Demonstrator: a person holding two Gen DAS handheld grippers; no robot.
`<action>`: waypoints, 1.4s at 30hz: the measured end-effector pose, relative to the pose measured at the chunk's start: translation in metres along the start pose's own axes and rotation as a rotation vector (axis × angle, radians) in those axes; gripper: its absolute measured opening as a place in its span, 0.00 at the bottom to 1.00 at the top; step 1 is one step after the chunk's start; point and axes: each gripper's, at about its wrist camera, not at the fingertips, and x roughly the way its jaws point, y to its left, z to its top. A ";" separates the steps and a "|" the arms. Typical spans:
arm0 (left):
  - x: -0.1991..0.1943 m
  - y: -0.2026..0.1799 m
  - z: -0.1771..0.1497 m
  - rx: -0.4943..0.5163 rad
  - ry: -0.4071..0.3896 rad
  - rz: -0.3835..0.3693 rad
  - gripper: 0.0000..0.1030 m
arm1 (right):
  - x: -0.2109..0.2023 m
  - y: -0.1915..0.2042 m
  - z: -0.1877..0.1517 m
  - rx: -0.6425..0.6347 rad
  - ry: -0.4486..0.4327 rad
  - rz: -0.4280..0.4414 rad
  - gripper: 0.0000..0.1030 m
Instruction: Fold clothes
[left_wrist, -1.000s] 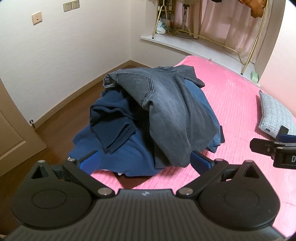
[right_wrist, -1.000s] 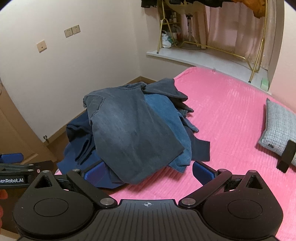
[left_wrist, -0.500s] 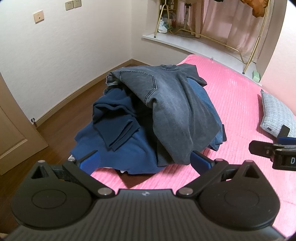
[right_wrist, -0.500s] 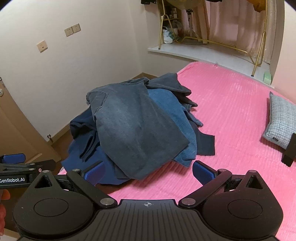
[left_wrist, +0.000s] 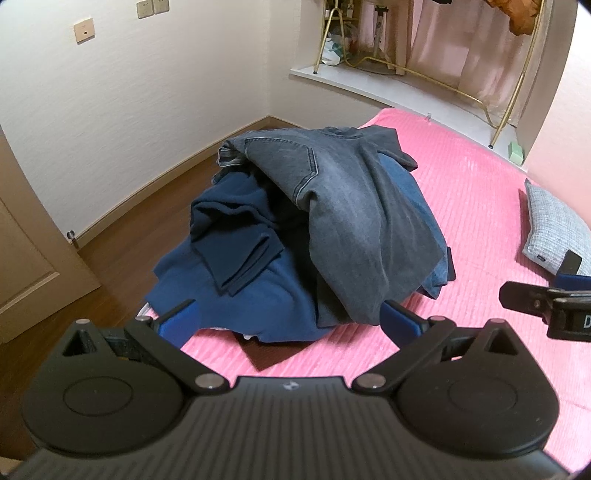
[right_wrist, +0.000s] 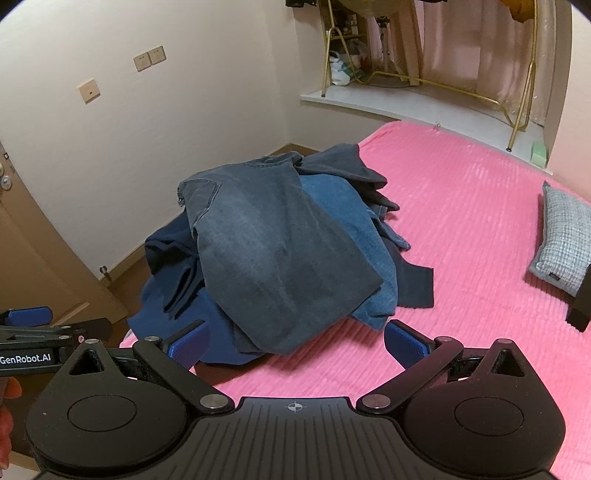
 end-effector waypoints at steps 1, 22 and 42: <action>0.000 -0.001 -0.002 -0.003 0.002 0.005 0.99 | 0.000 0.000 -0.001 -0.003 0.003 0.003 1.00; 0.025 0.058 0.010 0.051 -0.067 0.185 0.99 | 0.036 0.049 0.029 -0.508 -0.169 0.088 0.99; 0.226 0.143 0.119 0.316 -0.083 -0.094 0.99 | 0.310 0.163 0.087 -1.035 0.121 -0.097 0.34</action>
